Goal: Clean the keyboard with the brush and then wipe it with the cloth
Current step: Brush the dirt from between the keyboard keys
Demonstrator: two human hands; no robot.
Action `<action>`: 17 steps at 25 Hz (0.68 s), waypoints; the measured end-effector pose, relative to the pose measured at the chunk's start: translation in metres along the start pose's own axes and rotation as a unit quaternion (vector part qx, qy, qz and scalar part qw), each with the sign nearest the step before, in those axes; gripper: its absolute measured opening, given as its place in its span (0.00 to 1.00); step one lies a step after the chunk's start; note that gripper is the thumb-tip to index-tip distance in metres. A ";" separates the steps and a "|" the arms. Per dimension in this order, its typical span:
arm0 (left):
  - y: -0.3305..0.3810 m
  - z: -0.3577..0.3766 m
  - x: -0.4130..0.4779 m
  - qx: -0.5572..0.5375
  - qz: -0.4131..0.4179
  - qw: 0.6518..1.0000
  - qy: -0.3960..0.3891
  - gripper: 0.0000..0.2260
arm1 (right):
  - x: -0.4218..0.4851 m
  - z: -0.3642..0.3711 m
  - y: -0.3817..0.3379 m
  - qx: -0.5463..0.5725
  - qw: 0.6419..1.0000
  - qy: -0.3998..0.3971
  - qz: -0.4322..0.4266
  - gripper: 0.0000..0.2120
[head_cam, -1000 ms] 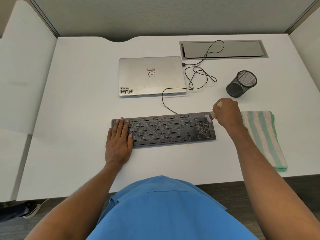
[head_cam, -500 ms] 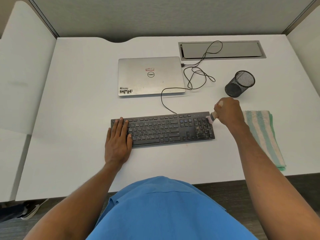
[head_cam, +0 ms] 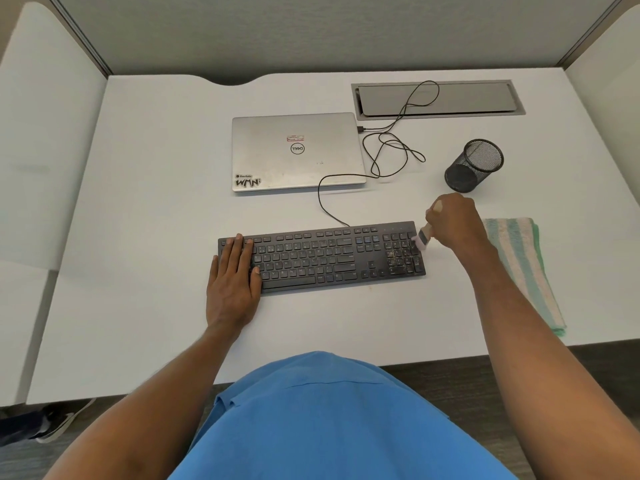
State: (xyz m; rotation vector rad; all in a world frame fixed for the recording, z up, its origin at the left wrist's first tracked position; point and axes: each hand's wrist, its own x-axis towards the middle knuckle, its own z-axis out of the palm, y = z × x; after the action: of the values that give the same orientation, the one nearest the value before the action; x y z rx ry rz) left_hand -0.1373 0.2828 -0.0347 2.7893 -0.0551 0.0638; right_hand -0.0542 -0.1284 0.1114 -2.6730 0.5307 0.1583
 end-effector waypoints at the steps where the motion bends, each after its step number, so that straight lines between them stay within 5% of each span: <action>1: 0.000 0.000 0.000 0.000 0.000 1.000 0.000 0.27 | -0.002 -0.001 -0.001 0.014 1.000 0.016 -0.001 0.10; 14: 0.000 0.000 0.000 0.001 0.000 1.000 -0.002 0.27 | -0.016 -0.002 -0.001 0.019 0.999 0.042 0.002 0.11; 17: 0.001 0.000 0.000 0.000 -0.001 1.000 -0.001 0.27 | -0.019 -0.004 -0.002 -0.017 1.000 -0.023 0.002 0.10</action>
State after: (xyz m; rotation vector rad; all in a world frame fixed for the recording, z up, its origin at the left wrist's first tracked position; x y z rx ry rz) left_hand -0.1372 0.2823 -0.0344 2.7891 -0.0533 0.0604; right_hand -0.0710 -0.1215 0.1190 -2.6937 0.5235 0.2297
